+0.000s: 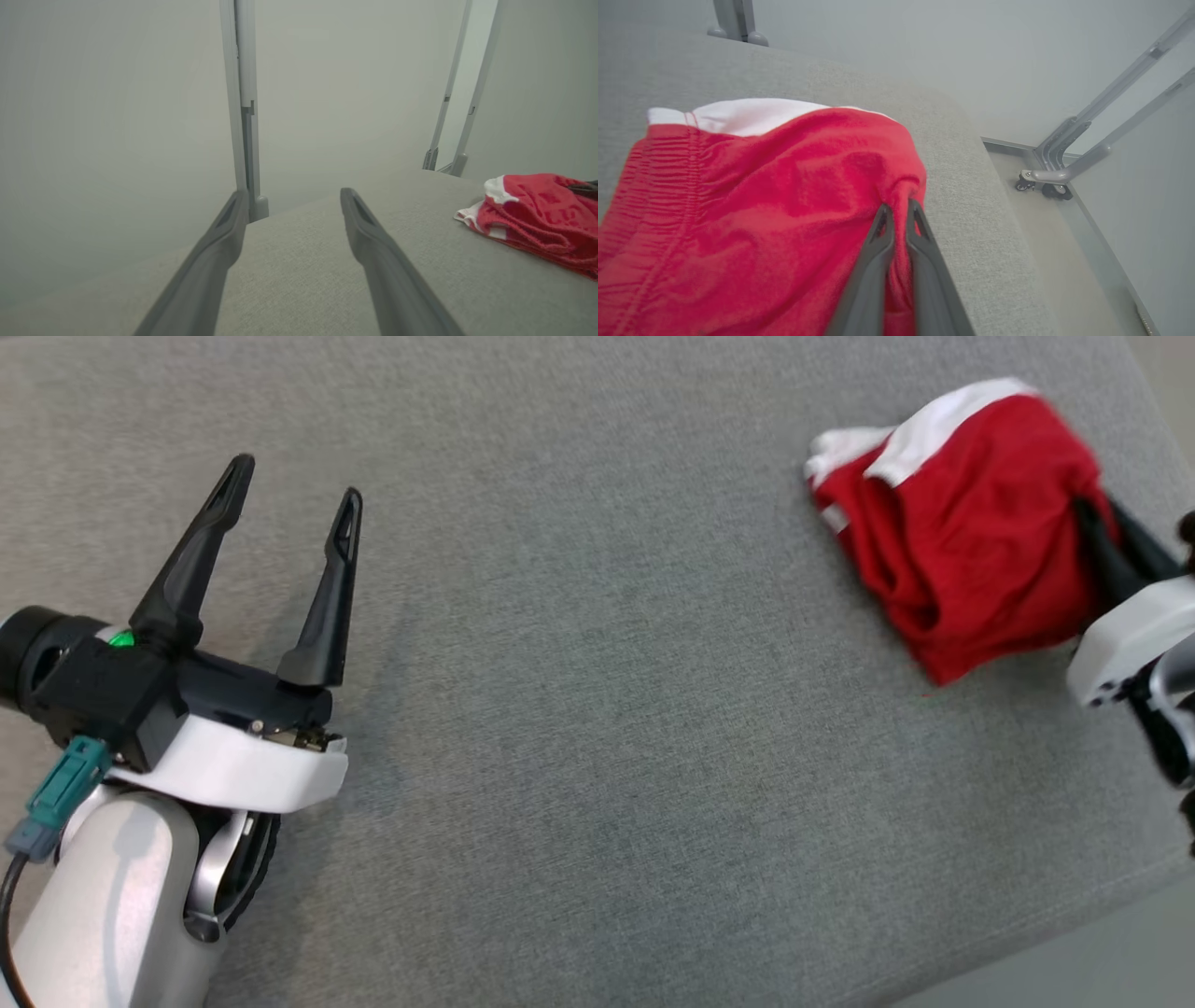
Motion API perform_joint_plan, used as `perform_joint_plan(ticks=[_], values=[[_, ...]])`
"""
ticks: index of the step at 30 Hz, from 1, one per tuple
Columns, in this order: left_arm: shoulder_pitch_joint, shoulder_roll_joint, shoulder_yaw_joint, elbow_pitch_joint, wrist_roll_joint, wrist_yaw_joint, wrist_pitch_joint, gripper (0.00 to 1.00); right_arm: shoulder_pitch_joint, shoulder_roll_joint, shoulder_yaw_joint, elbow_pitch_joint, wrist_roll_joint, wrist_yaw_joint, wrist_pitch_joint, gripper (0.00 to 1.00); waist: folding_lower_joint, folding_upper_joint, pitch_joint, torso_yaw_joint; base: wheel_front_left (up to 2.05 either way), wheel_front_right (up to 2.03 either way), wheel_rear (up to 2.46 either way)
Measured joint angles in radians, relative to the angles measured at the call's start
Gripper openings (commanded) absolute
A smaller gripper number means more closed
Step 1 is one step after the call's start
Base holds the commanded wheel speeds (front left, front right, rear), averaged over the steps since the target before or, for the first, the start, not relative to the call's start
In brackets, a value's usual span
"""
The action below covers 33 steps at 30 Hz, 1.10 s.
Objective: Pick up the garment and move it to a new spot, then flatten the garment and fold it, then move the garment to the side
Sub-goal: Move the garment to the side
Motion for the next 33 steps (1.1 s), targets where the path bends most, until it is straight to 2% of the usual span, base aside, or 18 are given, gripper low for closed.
perform_joint_plan(ticks=[3,10,11,12,16,19,25,33], values=[[-0.026,0.005,-0.011,-0.018,0.006,-0.006,0.013,1.0,-0.06,-0.027,-0.018,0.07,-0.015,0.0,-0.025,0.0,0.0,0.0001,0.038,-0.02,0.0,0.0,0.0],[-0.064,0.016,-0.02,-0.026,0.012,-0.016,0.034,1.0,-0.171,-0.044,-0.03,0.203,-0.072,0.0,-0.088,0.0,0.0,0.0,0.099,-0.053,0.0,0.0,0.0],[-0.064,0.017,-0.021,-0.025,0.012,-0.017,0.034,1.0,-0.18,-0.041,-0.032,0.218,-0.084,0.0,-0.096,0.16,0.0,0.0001,0.103,-0.056,0.0,0.0,0.0],[-0.064,0.018,-0.023,-0.024,0.012,-0.017,0.034,1.0,-0.19,-0.036,-0.04,0.235,-0.092,0.0,-0.103,1.0,0.0,0.0,0.105,-0.057,0.0,0.0,0.0],[-0.067,0.013,-0.028,-0.009,0.009,-0.017,0.027,1.0,-0.212,-0.02,-0.082,0.285,-0.115,0.0,-0.12,1.0,0.0,0.0,0.098,-0.051,0.0,0.0,0.0],[-0.065,0.006,-0.028,0.01,0.002,-0.015,0.009,1.0,-0.205,-0.004,-0.112,0.275,-0.123,0.0,-0.124,1.0,0.0,0.0,0.076,-0.042,0.0,0.0,0.0],[-0.018,-0.02,-0.02,0.056,-0.018,0.01,-0.03,1.0,-0.109,0.055,-0.195,0.076,-0.133,0.0,-0.128,1.0,0.0,0.0,0.006,-0.016,0.0,0.0,0.0],[0.064,-0.038,0.028,0.104,-0.056,0.055,-0.078,1.0,0.093,0.177,-0.282,-0.169,-0.151,0.0,-0.128,1.0,0.0,0.0,-0.091,0.07,0.0,0.0,0.0]])
